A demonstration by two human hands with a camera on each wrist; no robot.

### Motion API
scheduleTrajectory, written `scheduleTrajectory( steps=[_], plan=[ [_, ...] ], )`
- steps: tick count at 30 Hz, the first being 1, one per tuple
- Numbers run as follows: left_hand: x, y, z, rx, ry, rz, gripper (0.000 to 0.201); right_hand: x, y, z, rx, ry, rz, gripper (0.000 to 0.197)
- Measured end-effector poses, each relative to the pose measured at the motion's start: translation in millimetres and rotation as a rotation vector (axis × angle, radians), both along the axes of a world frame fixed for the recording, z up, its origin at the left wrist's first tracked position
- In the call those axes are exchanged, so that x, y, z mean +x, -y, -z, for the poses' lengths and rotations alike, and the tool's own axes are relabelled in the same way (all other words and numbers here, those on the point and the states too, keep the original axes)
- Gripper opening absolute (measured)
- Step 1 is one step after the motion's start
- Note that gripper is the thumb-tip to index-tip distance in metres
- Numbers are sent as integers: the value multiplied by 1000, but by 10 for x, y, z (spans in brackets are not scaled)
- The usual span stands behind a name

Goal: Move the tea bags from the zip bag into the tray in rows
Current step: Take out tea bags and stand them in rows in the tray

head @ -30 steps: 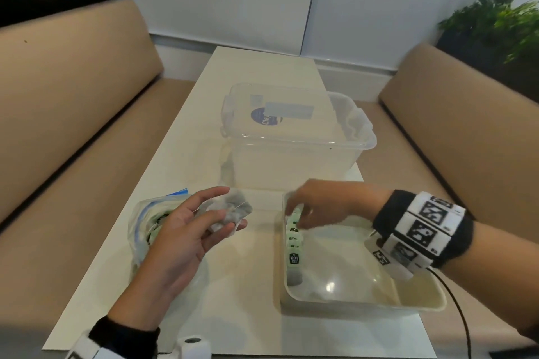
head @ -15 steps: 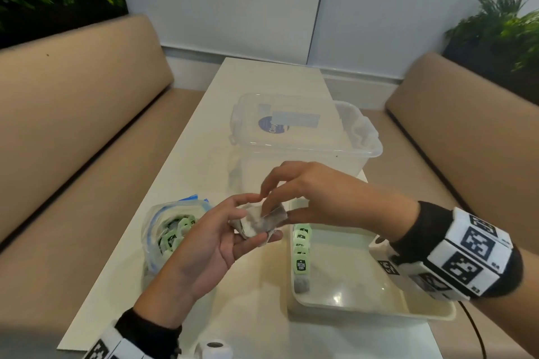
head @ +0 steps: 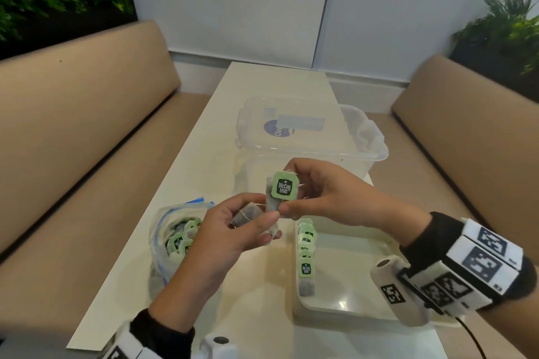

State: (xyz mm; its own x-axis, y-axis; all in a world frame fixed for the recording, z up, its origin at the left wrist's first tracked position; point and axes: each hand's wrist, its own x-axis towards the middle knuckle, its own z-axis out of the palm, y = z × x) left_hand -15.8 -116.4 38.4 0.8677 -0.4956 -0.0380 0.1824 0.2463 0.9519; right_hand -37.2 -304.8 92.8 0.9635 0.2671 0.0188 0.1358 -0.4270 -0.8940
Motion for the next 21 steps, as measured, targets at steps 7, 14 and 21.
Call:
scheduleTrajectory(
  steps=[7, 14, 21],
  plan=[
    [-11, 29, -75, 53, 103, -50, 22, -38, -11, -240, -151, 171, 75, 21],
    [-41, 18, -129, 82, 149, -83, 58, -21, -66, -520, -350, 332, 52, 5],
    [-43, 34, -267, 4, 265, -178, 23, -24, -103, -723, -290, 389, 50, 2]
  ],
)
